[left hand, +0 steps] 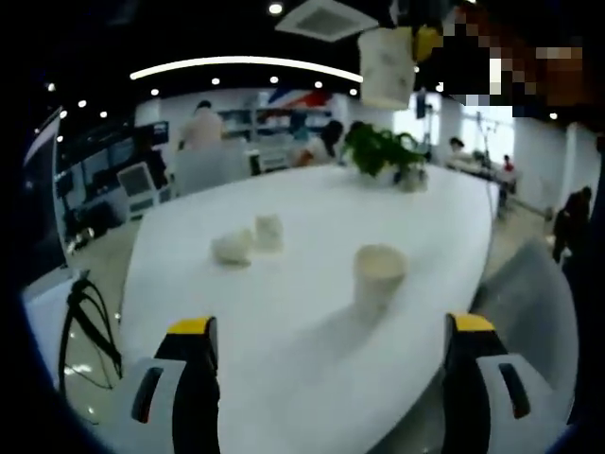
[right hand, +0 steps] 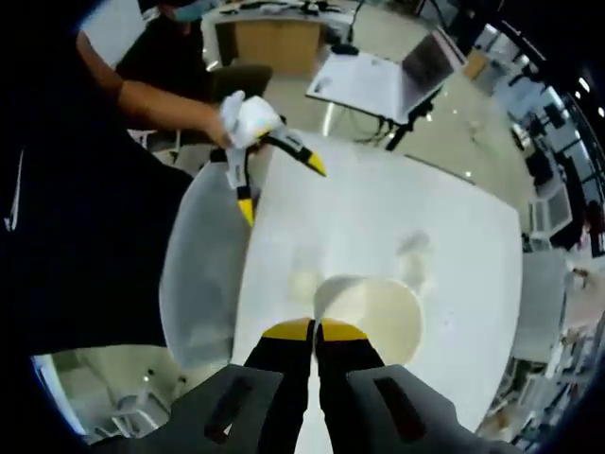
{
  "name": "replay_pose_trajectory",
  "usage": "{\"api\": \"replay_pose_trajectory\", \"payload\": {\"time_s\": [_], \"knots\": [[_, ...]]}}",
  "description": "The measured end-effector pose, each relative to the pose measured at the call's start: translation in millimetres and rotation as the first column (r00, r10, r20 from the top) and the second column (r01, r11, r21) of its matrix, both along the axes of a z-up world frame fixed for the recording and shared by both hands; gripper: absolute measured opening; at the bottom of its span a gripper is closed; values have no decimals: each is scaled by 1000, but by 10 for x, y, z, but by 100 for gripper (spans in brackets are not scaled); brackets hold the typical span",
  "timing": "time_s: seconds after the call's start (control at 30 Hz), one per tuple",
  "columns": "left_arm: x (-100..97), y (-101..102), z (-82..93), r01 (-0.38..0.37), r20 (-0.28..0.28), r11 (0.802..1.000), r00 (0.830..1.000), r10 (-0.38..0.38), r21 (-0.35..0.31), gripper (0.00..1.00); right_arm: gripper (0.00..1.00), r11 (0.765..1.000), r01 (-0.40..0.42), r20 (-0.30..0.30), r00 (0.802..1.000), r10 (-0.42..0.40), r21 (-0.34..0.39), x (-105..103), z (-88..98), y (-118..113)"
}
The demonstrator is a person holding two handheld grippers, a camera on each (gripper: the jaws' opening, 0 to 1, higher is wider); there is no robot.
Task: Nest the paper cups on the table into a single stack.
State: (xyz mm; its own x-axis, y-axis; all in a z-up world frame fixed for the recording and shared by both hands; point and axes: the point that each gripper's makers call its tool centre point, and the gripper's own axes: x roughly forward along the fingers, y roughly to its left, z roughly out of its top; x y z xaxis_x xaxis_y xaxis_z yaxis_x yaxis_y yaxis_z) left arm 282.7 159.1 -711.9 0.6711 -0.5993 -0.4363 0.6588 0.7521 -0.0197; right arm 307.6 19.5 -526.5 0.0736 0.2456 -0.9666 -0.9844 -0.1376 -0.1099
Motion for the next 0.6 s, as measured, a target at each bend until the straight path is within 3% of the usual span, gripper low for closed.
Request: {"api": "replay_pose_trajectory", "payload": {"time_s": [0.6], "knots": [[-6, -45, -56, -2, 15, 1000, 1000, 2, 11, 99, 0, 996, 83, -49, 995, -83, 12, 8, -377, 40]]}}
